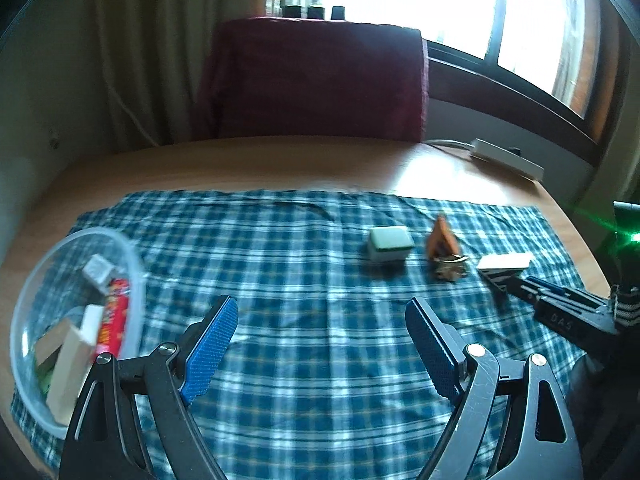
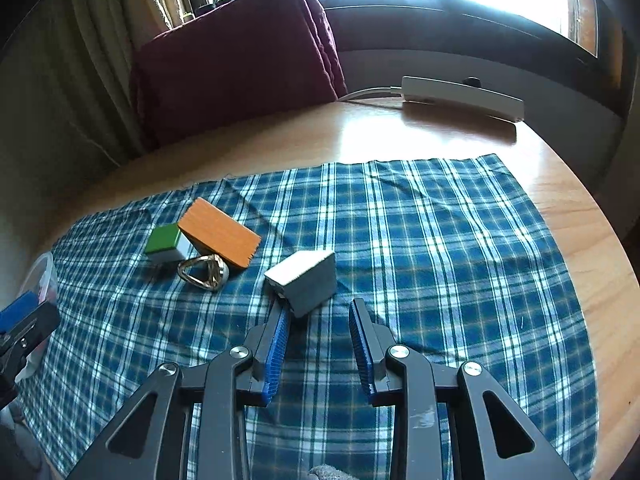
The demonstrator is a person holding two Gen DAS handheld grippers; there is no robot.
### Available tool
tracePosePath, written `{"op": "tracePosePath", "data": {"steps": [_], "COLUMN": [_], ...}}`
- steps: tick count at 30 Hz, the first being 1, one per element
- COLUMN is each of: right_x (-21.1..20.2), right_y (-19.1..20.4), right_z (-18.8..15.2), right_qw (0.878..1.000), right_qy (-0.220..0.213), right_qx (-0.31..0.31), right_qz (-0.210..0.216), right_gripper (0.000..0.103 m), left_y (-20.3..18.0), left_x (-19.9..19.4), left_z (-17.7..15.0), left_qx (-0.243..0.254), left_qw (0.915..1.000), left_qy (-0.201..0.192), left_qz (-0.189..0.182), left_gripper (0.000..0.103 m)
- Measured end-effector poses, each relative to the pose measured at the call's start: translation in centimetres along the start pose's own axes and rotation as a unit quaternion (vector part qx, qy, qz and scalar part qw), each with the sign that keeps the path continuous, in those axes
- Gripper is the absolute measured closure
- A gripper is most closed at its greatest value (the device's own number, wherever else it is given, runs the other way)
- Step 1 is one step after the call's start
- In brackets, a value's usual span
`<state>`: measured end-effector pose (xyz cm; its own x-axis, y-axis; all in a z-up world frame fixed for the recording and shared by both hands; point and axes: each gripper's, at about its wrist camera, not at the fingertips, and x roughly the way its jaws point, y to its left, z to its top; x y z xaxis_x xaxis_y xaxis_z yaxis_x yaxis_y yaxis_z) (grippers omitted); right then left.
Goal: Organize rigid objects
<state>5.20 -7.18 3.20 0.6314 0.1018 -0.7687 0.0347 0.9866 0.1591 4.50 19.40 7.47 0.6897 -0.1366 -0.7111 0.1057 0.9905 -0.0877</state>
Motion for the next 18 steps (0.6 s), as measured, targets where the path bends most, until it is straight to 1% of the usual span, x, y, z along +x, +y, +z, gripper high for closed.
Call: {"op": "tracePosePath", "data": {"steps": [4, 7, 8, 12, 18], "right_x": [-0.3, -0.1, -0.1, -0.3, 0.2], "right_y": [-0.4, 0.4, 0.5, 0.6, -0.6], "right_z": [-0.4, -0.7, -0.8, -0.9, -0.5], "right_qw": [1.000, 1.000, 1.000, 1.000, 1.000], "right_qy": [0.004, 0.003, 0.002, 0.000, 0.013], "right_qx": [0.003, 0.005, 0.006, 0.012, 0.024], "right_qz": [0.005, 0.008, 0.011, 0.012, -0.001], "right_gripper": [0.070, 0.070, 0.069, 0.059, 0.058], "left_y": [-1.8, -3.0, -3.4, -5.1, -7.0], "left_x": [1.1, 1.9, 2.3, 3.6, 5.6], "left_z": [0.9, 1.4, 1.6, 2.0, 2.4], "left_qx": [0.013, 0.021, 0.023, 0.037, 0.047], "left_qw": [0.9999, 0.9997, 0.9996, 0.9990, 0.9978], "left_qy": [0.004, 0.009, 0.011, 0.019, 0.034], "left_qz": [-0.009, -0.012, -0.013, -0.019, -0.033], "left_gripper": [0.017, 0.017, 0.017, 0.017, 0.017]}}
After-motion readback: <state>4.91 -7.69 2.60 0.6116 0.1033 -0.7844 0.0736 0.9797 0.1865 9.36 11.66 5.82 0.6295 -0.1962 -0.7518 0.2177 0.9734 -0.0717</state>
